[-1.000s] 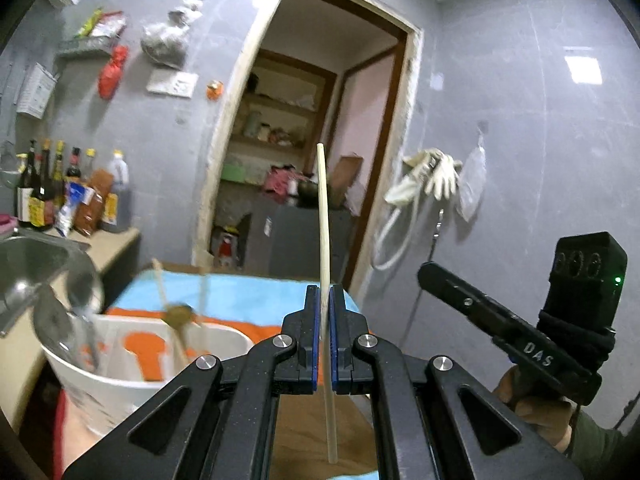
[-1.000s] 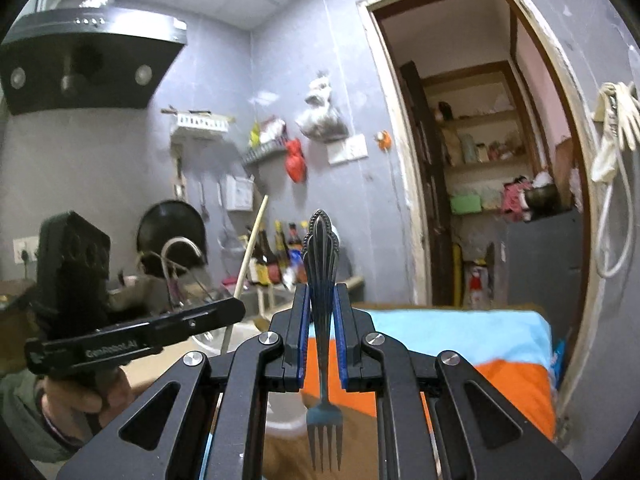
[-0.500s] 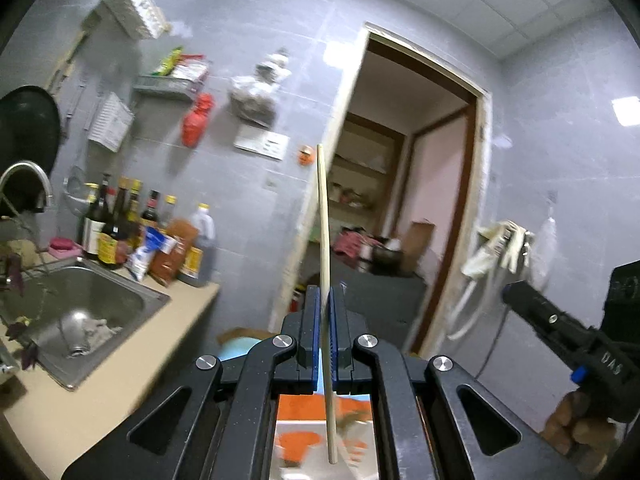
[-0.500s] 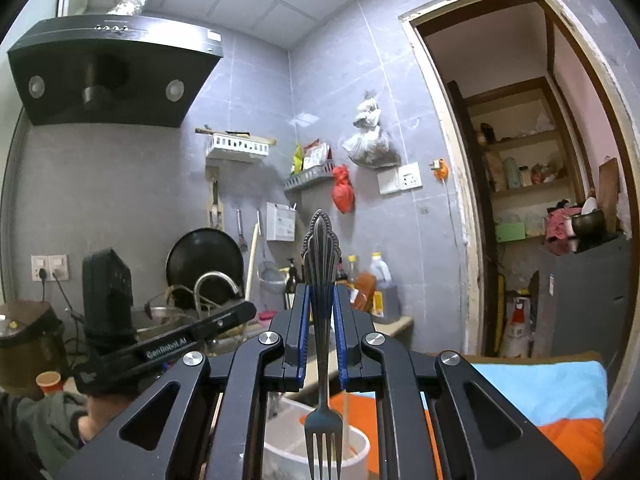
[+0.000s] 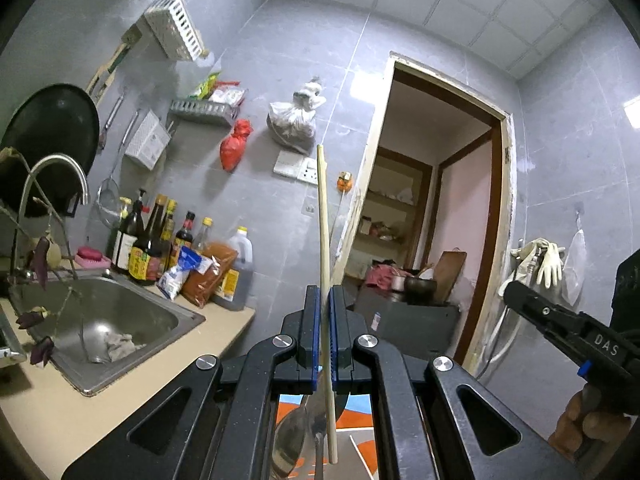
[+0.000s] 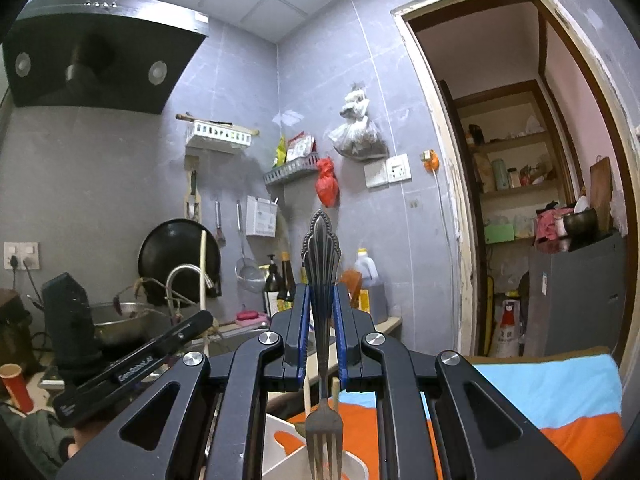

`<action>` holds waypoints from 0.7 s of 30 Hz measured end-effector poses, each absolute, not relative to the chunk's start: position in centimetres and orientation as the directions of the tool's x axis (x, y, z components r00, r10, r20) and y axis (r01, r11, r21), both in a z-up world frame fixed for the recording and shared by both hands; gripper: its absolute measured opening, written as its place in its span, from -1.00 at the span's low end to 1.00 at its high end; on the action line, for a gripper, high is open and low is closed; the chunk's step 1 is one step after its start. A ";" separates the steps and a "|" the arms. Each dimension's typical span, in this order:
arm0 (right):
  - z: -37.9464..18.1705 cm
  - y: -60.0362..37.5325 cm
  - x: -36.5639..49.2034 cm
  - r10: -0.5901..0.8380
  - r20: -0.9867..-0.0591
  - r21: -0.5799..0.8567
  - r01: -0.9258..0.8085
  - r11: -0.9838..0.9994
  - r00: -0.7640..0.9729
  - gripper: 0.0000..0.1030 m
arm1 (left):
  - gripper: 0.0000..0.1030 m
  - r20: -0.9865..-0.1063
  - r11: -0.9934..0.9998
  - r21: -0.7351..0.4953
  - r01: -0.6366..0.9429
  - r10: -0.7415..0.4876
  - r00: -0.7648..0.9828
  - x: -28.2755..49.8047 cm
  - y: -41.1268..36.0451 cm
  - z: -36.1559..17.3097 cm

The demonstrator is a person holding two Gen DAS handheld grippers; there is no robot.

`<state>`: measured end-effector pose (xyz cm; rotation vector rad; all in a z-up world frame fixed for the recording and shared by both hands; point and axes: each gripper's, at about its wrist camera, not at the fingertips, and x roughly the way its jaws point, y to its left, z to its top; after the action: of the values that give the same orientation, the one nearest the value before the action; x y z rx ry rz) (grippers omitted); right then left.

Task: Organize utensils
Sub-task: 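Lower the fork and chopstick into the white holder and open both grippers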

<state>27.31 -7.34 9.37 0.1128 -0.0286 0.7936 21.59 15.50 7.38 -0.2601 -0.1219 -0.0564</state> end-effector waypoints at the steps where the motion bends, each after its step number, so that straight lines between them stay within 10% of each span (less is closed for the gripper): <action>1: 9.1 -7.2 27.3 0.708 0.064 0.087 -0.711 0.698 0.703 -0.83 | -0.96 0.139 0.967 -0.244 0.066 -0.033 0.990 21.4 15.2 7.1; 21: 5.4 -7.4 27.0 0.710 -0.053 0.093 -0.704 0.704 0.702 -0.82 | -0.96 0.179 0.990 -0.137 0.033 -0.008 0.984 20.4 12.2 4.2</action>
<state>27.02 -7.41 5.45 0.0673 0.0874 0.7877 20.38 12.19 4.20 -0.1402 -0.1787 -0.0209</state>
